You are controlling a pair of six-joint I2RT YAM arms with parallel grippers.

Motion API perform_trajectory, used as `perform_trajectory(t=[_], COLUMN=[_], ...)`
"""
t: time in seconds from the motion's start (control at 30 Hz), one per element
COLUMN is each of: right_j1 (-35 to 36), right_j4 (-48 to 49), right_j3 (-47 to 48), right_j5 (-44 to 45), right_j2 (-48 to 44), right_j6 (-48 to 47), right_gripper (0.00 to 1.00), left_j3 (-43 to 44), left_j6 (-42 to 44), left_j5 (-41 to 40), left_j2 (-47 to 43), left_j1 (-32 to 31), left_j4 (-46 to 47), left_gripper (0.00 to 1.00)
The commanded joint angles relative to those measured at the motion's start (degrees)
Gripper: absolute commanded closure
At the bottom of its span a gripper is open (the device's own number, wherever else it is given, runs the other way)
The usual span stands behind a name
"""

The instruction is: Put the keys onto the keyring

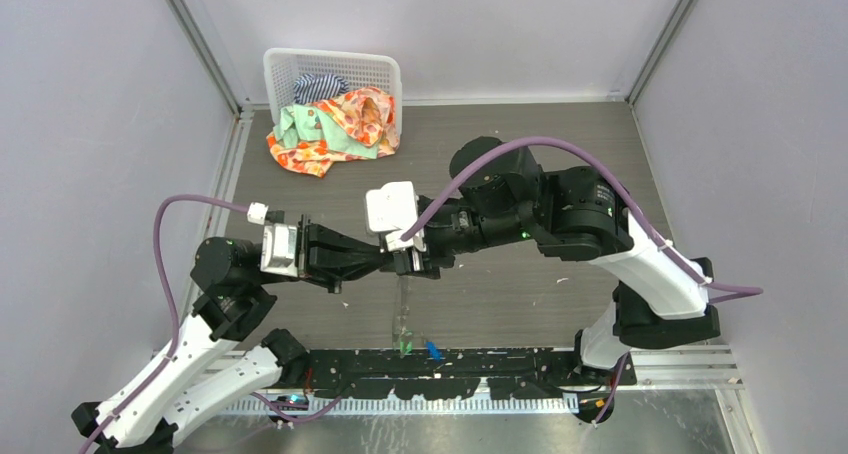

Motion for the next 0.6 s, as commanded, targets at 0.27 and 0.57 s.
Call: perform_trajectory(t=[0.27, 0.57], right_j1=[-10.89, -10.85], right_j4=[30.33, 35.06], right_j3=[-41.07, -79.79], right_j5=[14.14, 17.93], right_j2=[-30.70, -44.41], right_j6=[22.84, 39.36], right_gripper=[0.30, 0.28], left_j3=[-0.24, 2.94], left_j6=[9.76, 18.43], left_j5=[-2.37, -7.96], left_j2=[-6.73, -9.04], left_j1=[0.42, 0.42], left_j4=[-13.63, -25.63], left_gripper=[1.00, 1.00])
